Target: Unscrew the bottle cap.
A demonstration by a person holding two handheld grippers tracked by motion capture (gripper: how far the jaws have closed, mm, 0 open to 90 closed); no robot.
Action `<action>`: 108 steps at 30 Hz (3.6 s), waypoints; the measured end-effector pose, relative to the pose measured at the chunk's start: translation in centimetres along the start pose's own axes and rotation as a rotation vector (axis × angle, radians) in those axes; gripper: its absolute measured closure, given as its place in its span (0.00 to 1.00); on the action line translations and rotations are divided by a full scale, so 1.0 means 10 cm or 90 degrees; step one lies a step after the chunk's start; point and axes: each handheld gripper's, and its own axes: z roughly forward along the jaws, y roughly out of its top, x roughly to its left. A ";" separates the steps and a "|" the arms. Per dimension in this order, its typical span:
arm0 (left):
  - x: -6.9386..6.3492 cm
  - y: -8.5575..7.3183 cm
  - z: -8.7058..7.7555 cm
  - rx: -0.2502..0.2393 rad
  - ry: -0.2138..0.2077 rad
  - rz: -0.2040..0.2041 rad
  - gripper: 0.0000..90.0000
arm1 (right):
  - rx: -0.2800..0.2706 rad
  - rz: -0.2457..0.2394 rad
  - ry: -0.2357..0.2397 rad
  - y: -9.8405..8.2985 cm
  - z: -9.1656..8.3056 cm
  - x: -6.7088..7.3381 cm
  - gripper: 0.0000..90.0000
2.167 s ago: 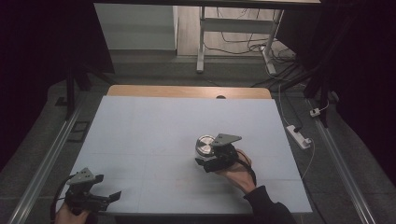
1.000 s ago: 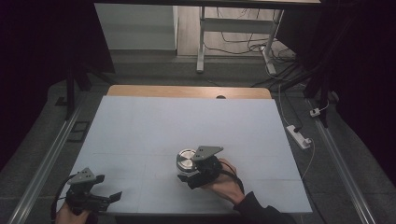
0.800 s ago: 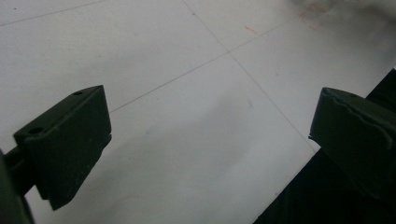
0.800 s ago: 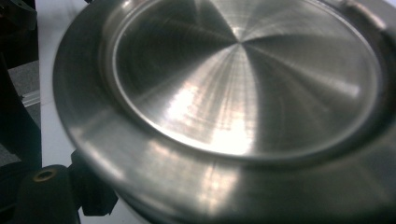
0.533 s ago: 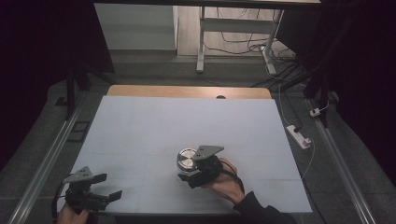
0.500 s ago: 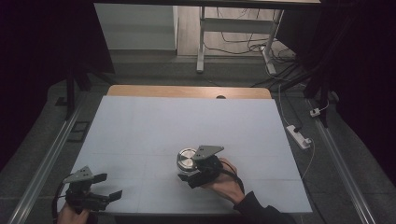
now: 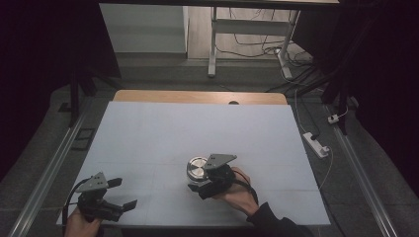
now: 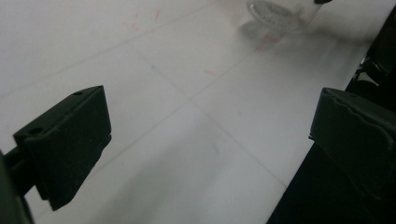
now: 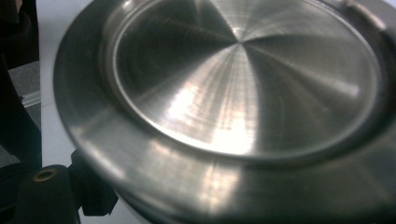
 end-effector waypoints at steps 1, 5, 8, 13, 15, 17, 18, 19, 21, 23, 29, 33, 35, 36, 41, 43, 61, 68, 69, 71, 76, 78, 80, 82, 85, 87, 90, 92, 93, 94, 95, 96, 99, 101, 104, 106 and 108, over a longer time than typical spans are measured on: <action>0.00 0.01 0.01 -0.003 -0.001 0.002 0.00 | 0.000 0.000 0.000 0.00 0.00 0.00 0.16; 0.00 0.09 0.06 -0.008 0.000 0.015 0.00 | -0.002 -0.001 0.001 0.00 0.00 0.00 0.16; -0.02 0.14 0.10 -0.009 -0.004 0.020 0.00 | -0.003 -0.007 0.002 0.00 0.00 0.00 0.16; -0.04 0.25 0.20 -0.002 -0.008 0.032 0.00 | -0.004 -0.005 0.002 0.01 0.00 0.00 0.16; -0.06 0.30 0.25 0.003 -0.011 0.039 0.00 | -0.005 -0.001 0.003 0.01 0.00 0.00 0.16; -0.08 0.35 0.31 0.009 -0.015 0.050 0.00 | -0.006 -0.003 0.003 0.01 -0.01 0.00 0.16; -0.09 0.37 0.33 0.011 -0.017 0.053 0.00 | -0.007 -0.003 0.003 0.01 -0.01 0.00 0.16; -0.10 0.40 0.37 0.016 -0.022 0.059 0.00 | -0.006 0.000 0.004 0.01 -0.01 0.01 0.16; -0.12 0.46 0.43 0.026 -0.028 0.070 0.00 | -0.007 0.000 0.005 0.01 -0.01 0.01 0.16; -0.13 0.51 0.48 0.030 -0.028 0.081 0.00 | -0.006 0.000 0.005 0.01 -0.01 0.00 0.16; -0.16 0.69 0.59 0.027 -0.040 0.103 0.00 | -0.008 -0.004 0.007 0.02 -0.02 0.00 0.16; -0.18 0.80 0.66 0.027 -0.045 0.121 0.00 | -0.007 -0.008 0.009 0.01 -0.02 -0.01 0.16; -0.18 0.84 0.70 0.025 -0.061 0.126 0.00 | -0.006 -0.011 0.010 0.01 -0.01 -0.01 0.16; -0.19 0.86 0.73 0.024 -0.068 0.131 0.00 | -0.005 -0.012 0.010 0.01 -0.01 -0.01 0.16; -0.23 0.97 0.82 0.023 -0.090 0.159 0.00 | -0.001 -0.014 0.009 0.00 0.00 -0.02 0.16; -0.24 1.01 0.85 0.023 -0.101 0.162 0.00 | -0.001 -0.013 0.009 0.00 0.00 -0.02 0.16; -0.38 1.45 1.15 0.070 -0.270 0.303 0.00 | -0.003 -0.042 0.075 0.01 0.00 0.02 0.16; -0.46 1.53 1.24 0.080 -0.311 0.358 0.09 | 0.006 -0.074 0.111 0.02 -0.01 0.07 0.16; -0.47 1.53 1.25 0.080 -0.317 0.364 0.10 | 0.006 -0.078 0.113 0.02 -0.01 0.07 0.16; -0.48 1.53 1.24 0.068 -0.318 0.363 0.21 | 0.007 -0.080 0.109 0.03 -0.02 0.07 0.16; -0.54 1.53 1.27 0.052 -0.244 0.311 0.21 | 0.004 -0.049 0.071 0.03 -0.03 0.02 0.16; -0.56 1.53 1.28 0.048 -0.223 0.298 0.21 | 0.002 -0.032 0.048 0.03 -0.03 -0.01 0.16; -0.61 1.53 1.30 0.041 -0.173 0.270 0.21 | 0.003 -0.019 0.023 0.02 -0.02 -0.05 0.16; -0.70 1.54 1.34 0.037 -0.111 0.242 0.21 | 0.001 0.000 0.004 0.01 -0.02 -0.07 0.16; -0.71 1.55 1.35 0.037 -0.106 0.239 0.21 | 0.001 0.014 -0.009 0.00 -0.02 -0.08 0.16; -0.66 1.57 1.33 0.027 -0.135 0.235 0.10 | -0.006 0.020 -0.009 0.00 -0.04 -0.09 0.16; -0.60 1.59 1.27 0.011 -0.164 0.230 0.02 | -0.010 0.012 0.001 0.01 -0.06 -0.09 0.16; -0.54 1.60 1.19 0.015 -0.185 0.242 0.00 | -0.011 0.008 0.008 0.01 -0.06 -0.09 0.16; -0.52 1.60 1.16 0.018 -0.191 0.257 0.00 | -0.012 0.004 0.015 0.01 -0.06 -0.09 0.16; -0.49 1.60 1.12 0.024 -0.206 0.270 0.00 | -0.012 0.001 0.024 0.01 -0.07 -0.09 0.16; -0.47 1.59 1.09 0.027 -0.227 0.286 0.00 | -0.011 -0.005 0.035 0.01 -0.07 -0.09 0.16; -0.47 1.58 1.08 0.032 -0.247 0.296 0.00 | -0.007 -0.022 0.060 0.01 -0.06 -0.06 0.16; -0.48 1.56 1.06 0.050 -0.281 0.331 0.02 | -0.005 -0.033 0.079 0.02 -0.05 -0.02 0.16; -0.52 1.54 1.08 0.065 -0.291 0.362 0.03 | -0.004 -0.050 0.101 0.02 -0.04 0.02 0.16; -0.57 1.52 1.10 0.072 -0.298 0.384 0.07 | 0.001 -0.081 0.123 0.03 -0.04 0.07 0.16; -0.58 1.51 1.11 0.066 -0.298 0.394 0.21 | 0.005 -0.101 0.133 0.03 -0.03 0.10 0.16; -0.59 1.50 1.11 0.064 -0.294 0.391 0.21 | 0.006 -0.106 0.131 0.03 -0.03 0.11 0.16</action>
